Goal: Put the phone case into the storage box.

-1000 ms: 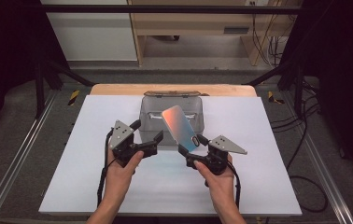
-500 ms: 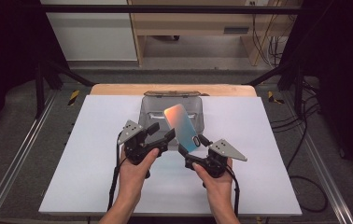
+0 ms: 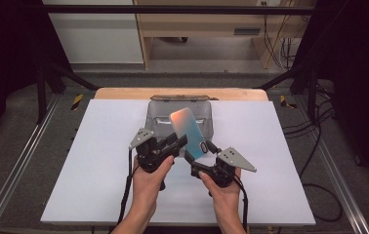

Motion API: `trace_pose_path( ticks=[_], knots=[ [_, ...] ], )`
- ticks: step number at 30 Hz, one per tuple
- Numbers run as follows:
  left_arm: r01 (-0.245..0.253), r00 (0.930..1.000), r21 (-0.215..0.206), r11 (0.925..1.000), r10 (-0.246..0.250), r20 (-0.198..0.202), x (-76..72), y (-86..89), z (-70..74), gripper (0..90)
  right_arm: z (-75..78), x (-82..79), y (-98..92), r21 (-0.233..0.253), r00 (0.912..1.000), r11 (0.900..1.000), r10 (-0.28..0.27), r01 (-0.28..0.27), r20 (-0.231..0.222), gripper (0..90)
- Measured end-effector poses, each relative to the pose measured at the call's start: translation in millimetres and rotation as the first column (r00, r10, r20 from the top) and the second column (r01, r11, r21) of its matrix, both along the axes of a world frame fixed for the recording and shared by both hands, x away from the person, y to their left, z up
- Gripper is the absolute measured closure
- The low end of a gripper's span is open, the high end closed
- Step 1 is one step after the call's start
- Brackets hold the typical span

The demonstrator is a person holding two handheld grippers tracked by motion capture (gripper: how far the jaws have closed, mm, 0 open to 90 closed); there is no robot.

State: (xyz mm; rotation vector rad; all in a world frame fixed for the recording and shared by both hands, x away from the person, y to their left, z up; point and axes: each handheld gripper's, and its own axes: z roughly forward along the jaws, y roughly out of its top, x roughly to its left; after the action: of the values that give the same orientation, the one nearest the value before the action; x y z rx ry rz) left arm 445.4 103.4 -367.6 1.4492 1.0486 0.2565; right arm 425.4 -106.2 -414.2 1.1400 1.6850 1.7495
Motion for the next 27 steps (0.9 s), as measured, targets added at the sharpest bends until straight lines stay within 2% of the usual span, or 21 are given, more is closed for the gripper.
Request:
trace_pose_path(
  ticks=[4, 5, 16, 24, 27],
  knots=[
    [-0.019, 0.9994, -0.028, 0.9994, 0.018, -0.028, 0.0, -1.1, -1.0, 65.3, -0.9, -0.8, 0.1, 0.009, 1.0, 1.0, -0.003, 0.003, -0.004, 17.5],
    [-0.022, 0.9993, -0.034, 0.9992, 0.021, -0.032, 0.2, -0.9, -1.3, 69.9, -1.3, -1.0, 1.2, 0.005, 1.0, 1.0, -0.005, 0.005, -0.001, 17.5],
    [-0.015, 0.9989, -0.077, 0.9969, 0.012, -0.046, -0.2, -2.5, -3.2, 76.2, -6.7, -1.1, 4.9, -0.003, 0.9997, 1.0, 0.001, -0.001, -0.024, 17.5],
    [0.003, 0.9991, -0.081, 0.9967, -0.007, -0.042, -0.4, -2.1, -3.2, 79.2, -10.0, 1.2, 5.4, 0.006, 0.9992, 1.0, 0.009, -0.009, -0.039, 17.4],
    [0.024, 0.9992, -0.099, 0.9948, -0.027, -0.029, 0.0, -0.9, -1.8, 80.8, -10.3, 2.2, 5.3, 0.019, 0.9989, 1.0, 0.021, -0.02, -0.043, 16.9]
  ],
)
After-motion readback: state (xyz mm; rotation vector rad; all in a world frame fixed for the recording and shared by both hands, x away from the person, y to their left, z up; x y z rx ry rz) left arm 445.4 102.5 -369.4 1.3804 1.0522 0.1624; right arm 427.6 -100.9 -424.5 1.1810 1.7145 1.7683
